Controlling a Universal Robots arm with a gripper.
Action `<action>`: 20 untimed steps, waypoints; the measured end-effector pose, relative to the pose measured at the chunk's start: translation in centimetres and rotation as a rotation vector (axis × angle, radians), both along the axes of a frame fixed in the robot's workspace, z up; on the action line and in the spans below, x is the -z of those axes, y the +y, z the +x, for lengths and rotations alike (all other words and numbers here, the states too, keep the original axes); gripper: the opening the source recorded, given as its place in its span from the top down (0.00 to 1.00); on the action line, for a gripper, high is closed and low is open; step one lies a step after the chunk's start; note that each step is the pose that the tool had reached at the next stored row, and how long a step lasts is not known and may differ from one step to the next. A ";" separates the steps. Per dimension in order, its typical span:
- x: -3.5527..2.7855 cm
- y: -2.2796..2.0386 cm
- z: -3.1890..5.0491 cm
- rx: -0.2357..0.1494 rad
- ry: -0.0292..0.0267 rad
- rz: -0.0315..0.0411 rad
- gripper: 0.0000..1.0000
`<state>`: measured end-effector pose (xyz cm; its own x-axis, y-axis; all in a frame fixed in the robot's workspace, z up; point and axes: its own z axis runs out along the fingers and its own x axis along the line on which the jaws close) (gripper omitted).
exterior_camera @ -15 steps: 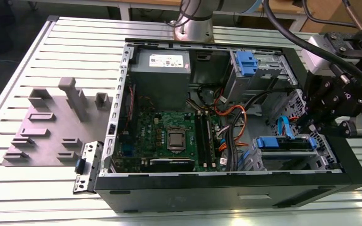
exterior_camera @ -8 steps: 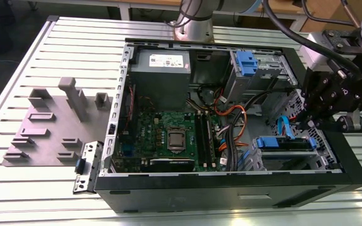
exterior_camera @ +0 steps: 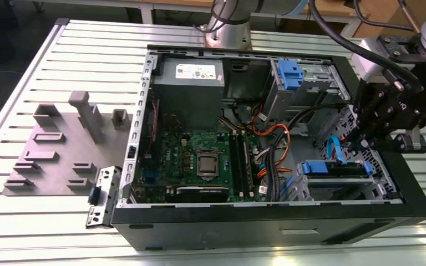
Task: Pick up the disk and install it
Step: 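Insert the second disk wire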
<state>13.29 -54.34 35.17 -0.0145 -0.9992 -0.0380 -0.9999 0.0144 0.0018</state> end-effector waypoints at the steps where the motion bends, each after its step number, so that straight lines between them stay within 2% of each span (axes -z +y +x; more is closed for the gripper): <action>1: 0.00 0.00 0.00 0.000 0.0000 0.0000 0.76; 8: 0.00 0.00 0.02 0.000 0.0000 -0.0003 0.75; 9: 0.00 0.00 0.02 0.000 0.0000 -0.0003 0.70; 11: 0.00 0.00 0.02 0.000 0.0000 -0.0003 0.70; 12: 0.00 0.00 0.02 0.000 -0.0001 -0.0003 0.63; 20: 0.23 0.15 0.55 0.000 0.0000 -0.0002 0.63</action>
